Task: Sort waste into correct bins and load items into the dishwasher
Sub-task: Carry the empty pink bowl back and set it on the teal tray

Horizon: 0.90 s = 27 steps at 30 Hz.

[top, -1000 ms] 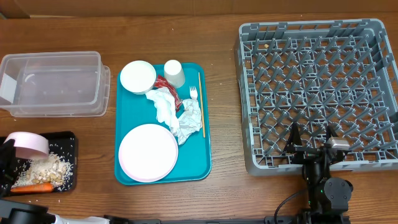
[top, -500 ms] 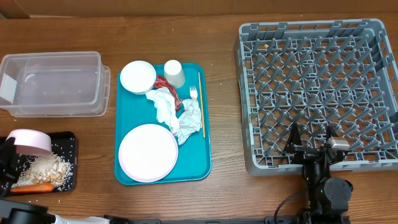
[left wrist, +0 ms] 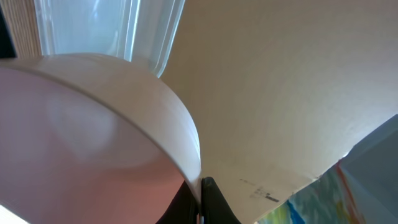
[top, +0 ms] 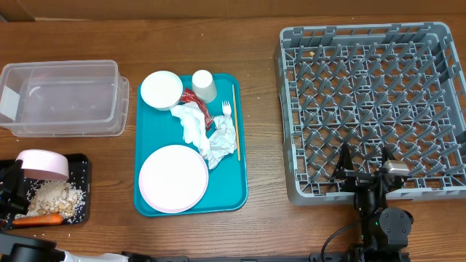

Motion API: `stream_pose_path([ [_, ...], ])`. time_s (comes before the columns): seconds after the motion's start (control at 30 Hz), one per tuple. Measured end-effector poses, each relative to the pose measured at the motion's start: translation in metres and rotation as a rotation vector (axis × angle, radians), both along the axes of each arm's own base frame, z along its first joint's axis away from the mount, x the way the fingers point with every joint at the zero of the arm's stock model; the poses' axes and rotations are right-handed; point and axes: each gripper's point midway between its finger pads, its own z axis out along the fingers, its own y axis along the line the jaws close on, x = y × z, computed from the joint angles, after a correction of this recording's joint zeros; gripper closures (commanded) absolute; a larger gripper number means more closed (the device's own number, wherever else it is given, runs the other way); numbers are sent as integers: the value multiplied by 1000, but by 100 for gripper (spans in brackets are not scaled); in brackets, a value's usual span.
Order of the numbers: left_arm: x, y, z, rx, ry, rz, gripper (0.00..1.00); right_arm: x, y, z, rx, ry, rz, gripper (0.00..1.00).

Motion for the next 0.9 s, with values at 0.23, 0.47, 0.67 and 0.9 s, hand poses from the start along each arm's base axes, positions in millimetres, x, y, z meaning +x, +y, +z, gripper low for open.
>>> stream_pose_path([
  [0.23, 16, -13, 44, 96, -29, -96, 96, 0, 0, 0, 0, 0, -1, 0],
  [0.47, 77, -68, 103, 447, -32, -428, 96, 0, 0, 0, 0, 0, 0, 0],
  [0.67, 112, -175, 126, 748, 62, -792, 96, 0, 0, 0, 1, 0, 0, 0],
  [0.9, 117, -268, 96, 1063, 324, -1034, 96, 0, 0, 0, 0, 0, 0, 0],
])
